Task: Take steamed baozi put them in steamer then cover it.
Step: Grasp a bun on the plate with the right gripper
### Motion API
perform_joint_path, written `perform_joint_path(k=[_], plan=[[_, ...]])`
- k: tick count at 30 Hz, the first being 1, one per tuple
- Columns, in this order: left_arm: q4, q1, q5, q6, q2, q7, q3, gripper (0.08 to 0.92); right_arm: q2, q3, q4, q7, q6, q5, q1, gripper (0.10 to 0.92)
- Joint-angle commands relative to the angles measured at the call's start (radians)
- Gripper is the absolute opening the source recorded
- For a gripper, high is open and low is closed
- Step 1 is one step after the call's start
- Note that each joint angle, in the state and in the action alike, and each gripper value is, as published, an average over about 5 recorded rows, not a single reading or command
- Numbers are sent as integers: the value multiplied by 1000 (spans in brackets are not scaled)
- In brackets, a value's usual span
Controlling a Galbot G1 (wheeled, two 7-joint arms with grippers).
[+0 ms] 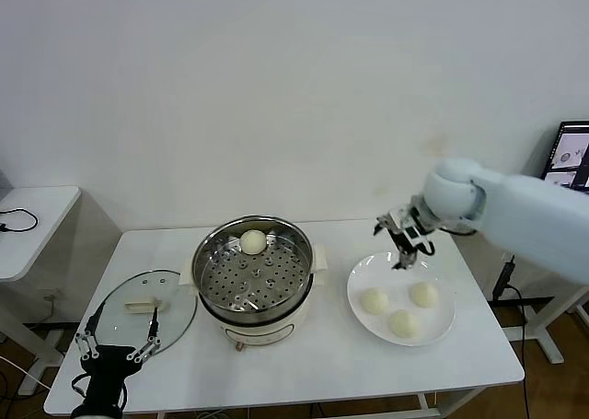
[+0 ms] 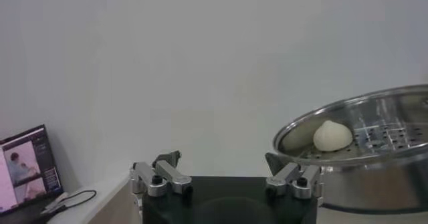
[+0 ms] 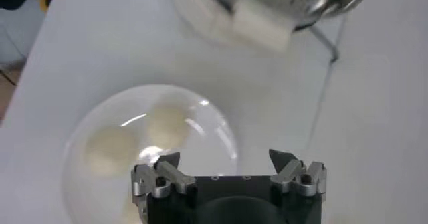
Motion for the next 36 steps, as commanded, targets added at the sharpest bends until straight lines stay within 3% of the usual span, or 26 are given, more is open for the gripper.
perform_joint_path(k=[1, 18, 36], plan=[[0, 3, 0, 3, 1, 1, -5, 823, -58, 111, -3, 9, -55, -60, -245, 823], [4, 22, 6, -1, -12, 0, -17, 823, 144, 239, -255, 24, -36, -121, -431, 823], [6, 18, 10, 1, -12, 3, -15, 823, 228, 265, -351, 47, -37, -146, -463, 800]])
